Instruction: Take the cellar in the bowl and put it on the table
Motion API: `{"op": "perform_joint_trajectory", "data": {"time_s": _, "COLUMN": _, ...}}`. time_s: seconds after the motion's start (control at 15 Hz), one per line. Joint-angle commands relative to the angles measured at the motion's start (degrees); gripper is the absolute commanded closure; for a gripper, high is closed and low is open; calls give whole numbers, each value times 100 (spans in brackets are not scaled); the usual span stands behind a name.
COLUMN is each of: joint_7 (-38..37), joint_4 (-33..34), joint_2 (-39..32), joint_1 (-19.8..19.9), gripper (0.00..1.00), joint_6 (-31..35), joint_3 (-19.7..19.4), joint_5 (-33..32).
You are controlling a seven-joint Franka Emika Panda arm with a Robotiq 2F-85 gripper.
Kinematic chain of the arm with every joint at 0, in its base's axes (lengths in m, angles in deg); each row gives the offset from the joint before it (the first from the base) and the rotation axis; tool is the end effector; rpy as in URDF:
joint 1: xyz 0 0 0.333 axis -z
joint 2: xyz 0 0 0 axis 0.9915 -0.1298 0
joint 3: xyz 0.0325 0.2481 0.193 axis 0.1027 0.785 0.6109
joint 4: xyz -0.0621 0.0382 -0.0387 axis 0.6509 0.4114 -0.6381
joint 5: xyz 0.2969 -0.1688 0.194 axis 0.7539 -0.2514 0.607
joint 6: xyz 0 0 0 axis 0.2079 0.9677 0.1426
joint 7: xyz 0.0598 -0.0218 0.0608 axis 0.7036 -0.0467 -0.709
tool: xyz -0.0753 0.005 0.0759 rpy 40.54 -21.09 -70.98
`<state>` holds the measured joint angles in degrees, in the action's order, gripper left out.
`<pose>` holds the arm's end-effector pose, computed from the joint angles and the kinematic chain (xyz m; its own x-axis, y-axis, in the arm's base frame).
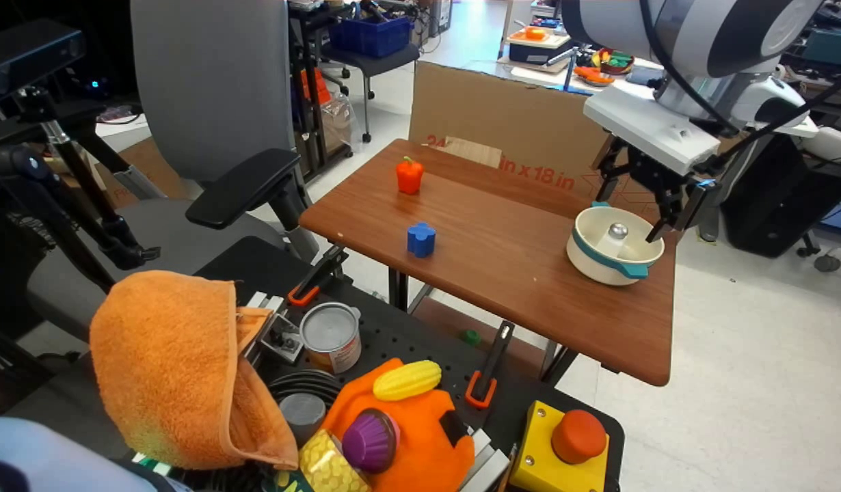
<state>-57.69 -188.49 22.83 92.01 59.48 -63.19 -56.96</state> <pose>0.5837 -0.1980 0.2105 0.8373 -0.5463 0.0204 -0.5465 -0.8374 0.0050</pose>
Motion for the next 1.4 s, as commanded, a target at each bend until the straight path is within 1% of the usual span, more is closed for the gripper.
{"op": "perform_joint_trajectory", "data": {"time_s": 0.0, "joint_7": -262, "joint_4": 271, "joint_2": -303, "joint_1": -148, "gripper": 0, "joint_6": -47, "joint_3": -142, "joint_5": -280}}
{"op": "perform_joint_trajectory", "data": {"time_s": 0.07, "joint_7": -312, "joint_4": 302, "joint_2": -352, "joint_1": -169, "gripper": 25, "joint_6": -68, "joint_3": -157, "joint_5": -321}}
{"op": "perform_joint_trajectory", "data": {"time_s": 0.13, "joint_7": -334, "joint_4": 339, "joint_2": -403, "joint_1": -184, "gripper": 26, "joint_6": -79, "joint_3": -162, "joint_5": -335}}
{"op": "perform_joint_trajectory", "data": {"time_s": 0.33, "joint_7": -416, "joint_4": 427, "joint_2": -502, "joint_1": -243, "gripper": 51, "joint_6": -101, "joint_3": -190, "joint_5": -396}}
{"op": "perform_joint_trajectory", "data": {"time_s": 0.67, "joint_7": -562, "joint_4": 657, "joint_2": -575, "joint_1": -249, "gripper": 88, "joint_6": -207, "joint_3": -188, "joint_5": -364}}
{"op": "perform_joint_trajectory", "data": {"time_s": 0.73, "joint_7": -630, "joint_4": 719, "joint_2": -577, "joint_1": -247, "gripper": 91, "joint_6": -255, "joint_3": -187, "joint_5": -335}}
{"op": "perform_joint_trajectory", "data": {"time_s": 0.87, "joint_7": -760, "joint_4": 870, "joint_2": -493, "joint_1": -199, "gripper": 91, "joint_6": -458, "joint_3": -137, "joint_5": -197}}
{"op": "perform_joint_trajectory", "data": {"time_s": 0.93, "joint_7": -805, "joint_4": 955, "joint_2": -403, "joint_1": -167, "gripper": 91, "joint_6": -664, "joint_3": -91, "joint_5": -113}}
{"op": "perform_joint_trajectory", "data": {"time_s": 1.07, "joint_7": -771, "joint_4": 1014, "joint_2": -79, "joint_1": -118, "gripper": 91, "joint_6": -979, "joint_3": 44, "joint_5": 88}}
{"op": "perform_joint_trajectory", "data": {"time_s": 1.2, "joint_7": -664, "joint_4": 932, "joint_2": 372, "joint_1": -140, "gripper": 91, "joint_6": -1152, "joint_3": 198, "joint_5": 315}}
{"op": "perform_joint_trajectory", "data": {"time_s": 1.33, "joint_7": -578, "joint_4": 788, "joint_2": 817, "joint_1": -214, "gripper": 91, "joint_6": -1108, "joint_3": 404, "joint_5": 592}}
